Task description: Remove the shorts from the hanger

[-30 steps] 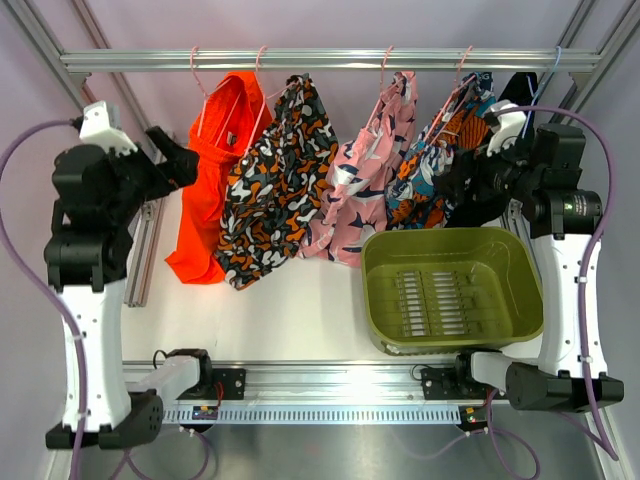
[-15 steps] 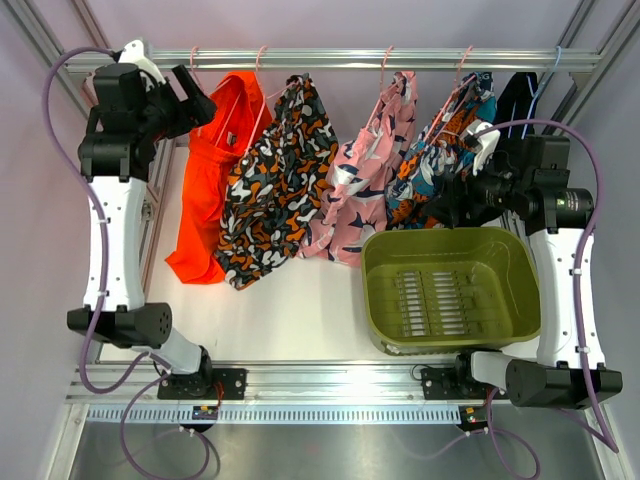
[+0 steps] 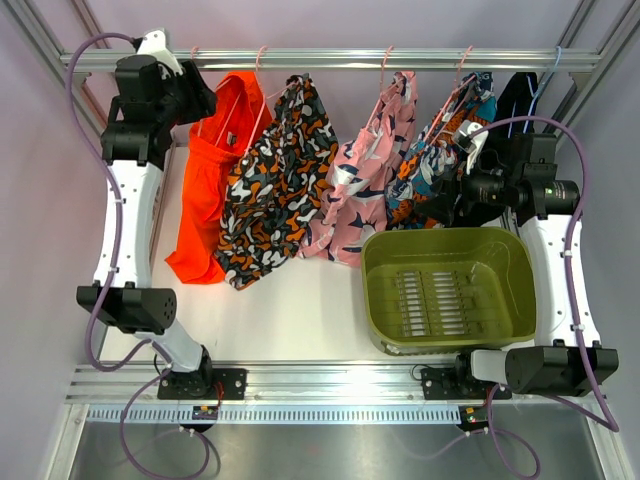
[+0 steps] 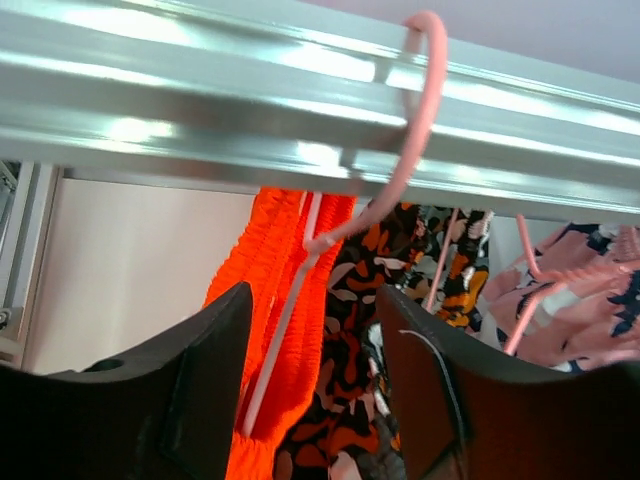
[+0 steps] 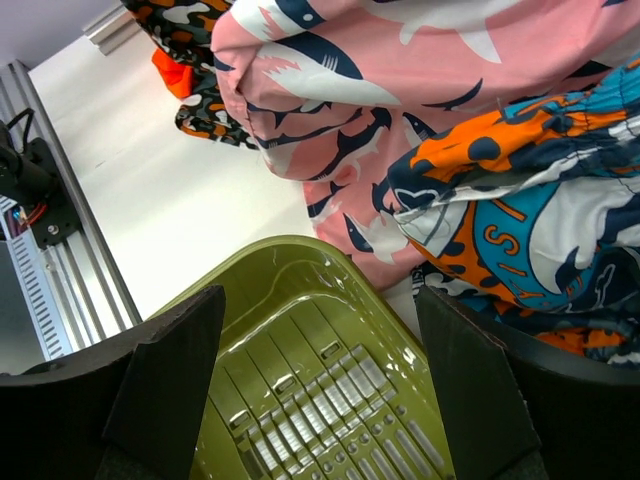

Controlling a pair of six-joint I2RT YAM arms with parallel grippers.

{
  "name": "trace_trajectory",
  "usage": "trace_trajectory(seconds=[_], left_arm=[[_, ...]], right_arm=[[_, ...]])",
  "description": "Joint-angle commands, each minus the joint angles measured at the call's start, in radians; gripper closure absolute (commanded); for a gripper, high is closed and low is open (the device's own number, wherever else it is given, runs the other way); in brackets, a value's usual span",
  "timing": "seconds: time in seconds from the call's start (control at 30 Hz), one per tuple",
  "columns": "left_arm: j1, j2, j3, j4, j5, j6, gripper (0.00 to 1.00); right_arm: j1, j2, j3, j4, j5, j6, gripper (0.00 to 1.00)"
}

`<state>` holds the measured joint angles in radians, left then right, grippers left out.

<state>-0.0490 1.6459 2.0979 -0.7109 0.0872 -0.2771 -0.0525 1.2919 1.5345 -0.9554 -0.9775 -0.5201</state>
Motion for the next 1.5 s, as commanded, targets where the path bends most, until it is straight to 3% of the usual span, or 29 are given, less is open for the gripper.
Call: trace_trajectory(seconds=[0.0, 0.13, 0.37, 0.7, 0.83, 1.17, 1.47], left_arm=[[-0.008, 0.031, 0.007, 0.076, -0.023, 0.058, 0.45], [-0.025, 0.040, -0.021, 0.103, -0.059, 0.110, 0.45], [-0.031, -0.001, -0.182, 0.290, -0.064, 0.196, 0.53], [-0.031, -0.032, -0.314, 0.471, -0.083, 0.220, 0.80], [-0.031, -0.087, -0.349, 0.539, -0.084, 0.239, 1.00], [-0.031, -0.205, -0.401, 0.665, -0.070, 0.243, 1.00], [-0.031, -0.221, -0.309, 0.535, -0.098, 0.277, 1.00]], right_arm=[[0.002, 0.000, -0.010, 0.064, -0.066, -0.008, 0.15], [0.002, 0.004, -0.010, 0.076, -0.067, -0.003, 0.16], [0.002, 0.007, -0.011, 0.075, -0.102, -0.009, 0.20], [0.002, -0.006, -0.008, 0.050, -0.107, -0.029, 0.23], [0.002, -0.006, -0.007, 0.052, -0.112, -0.023, 0.24], [0.002, 0.004, -0.005, 0.064, -0.124, 0.000, 0.25], [0.002, 0.003, -0.008, 0.060, -0.127, -0.009, 0.25]])
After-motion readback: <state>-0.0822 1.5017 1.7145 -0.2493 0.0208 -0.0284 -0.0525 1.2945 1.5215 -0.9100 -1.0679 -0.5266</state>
